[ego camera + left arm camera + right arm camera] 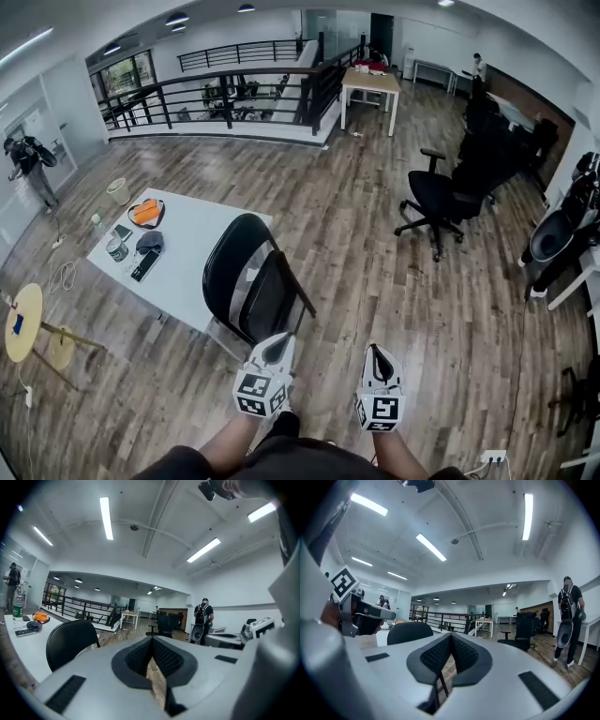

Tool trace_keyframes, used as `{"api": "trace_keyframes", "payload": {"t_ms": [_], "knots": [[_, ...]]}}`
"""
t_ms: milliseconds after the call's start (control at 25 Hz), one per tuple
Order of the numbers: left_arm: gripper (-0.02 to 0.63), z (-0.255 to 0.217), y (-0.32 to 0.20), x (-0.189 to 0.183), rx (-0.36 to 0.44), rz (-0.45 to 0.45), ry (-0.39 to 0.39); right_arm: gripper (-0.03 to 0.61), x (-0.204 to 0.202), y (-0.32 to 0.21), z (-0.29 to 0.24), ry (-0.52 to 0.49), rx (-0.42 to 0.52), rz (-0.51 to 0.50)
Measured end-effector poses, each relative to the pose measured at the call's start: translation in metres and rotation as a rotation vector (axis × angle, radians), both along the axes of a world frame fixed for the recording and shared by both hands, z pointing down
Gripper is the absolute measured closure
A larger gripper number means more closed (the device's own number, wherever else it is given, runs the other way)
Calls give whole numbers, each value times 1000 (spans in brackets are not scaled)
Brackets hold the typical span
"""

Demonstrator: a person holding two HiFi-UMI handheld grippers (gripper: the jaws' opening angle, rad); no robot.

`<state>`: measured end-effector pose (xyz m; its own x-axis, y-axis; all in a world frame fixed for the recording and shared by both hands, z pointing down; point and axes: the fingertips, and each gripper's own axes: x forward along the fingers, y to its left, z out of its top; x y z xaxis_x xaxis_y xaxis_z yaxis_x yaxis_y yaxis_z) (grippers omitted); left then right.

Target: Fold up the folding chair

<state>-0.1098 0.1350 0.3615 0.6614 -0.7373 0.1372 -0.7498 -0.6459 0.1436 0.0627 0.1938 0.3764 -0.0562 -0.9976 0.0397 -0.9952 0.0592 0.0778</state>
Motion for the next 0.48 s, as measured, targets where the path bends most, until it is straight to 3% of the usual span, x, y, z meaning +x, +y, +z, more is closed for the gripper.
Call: {"api": "trace_keyframes", "payload": {"t_ms": [480], "knots": [[609, 4, 107, 29, 25, 41, -15, 566, 13, 99, -13, 42, 47, 37]]}}
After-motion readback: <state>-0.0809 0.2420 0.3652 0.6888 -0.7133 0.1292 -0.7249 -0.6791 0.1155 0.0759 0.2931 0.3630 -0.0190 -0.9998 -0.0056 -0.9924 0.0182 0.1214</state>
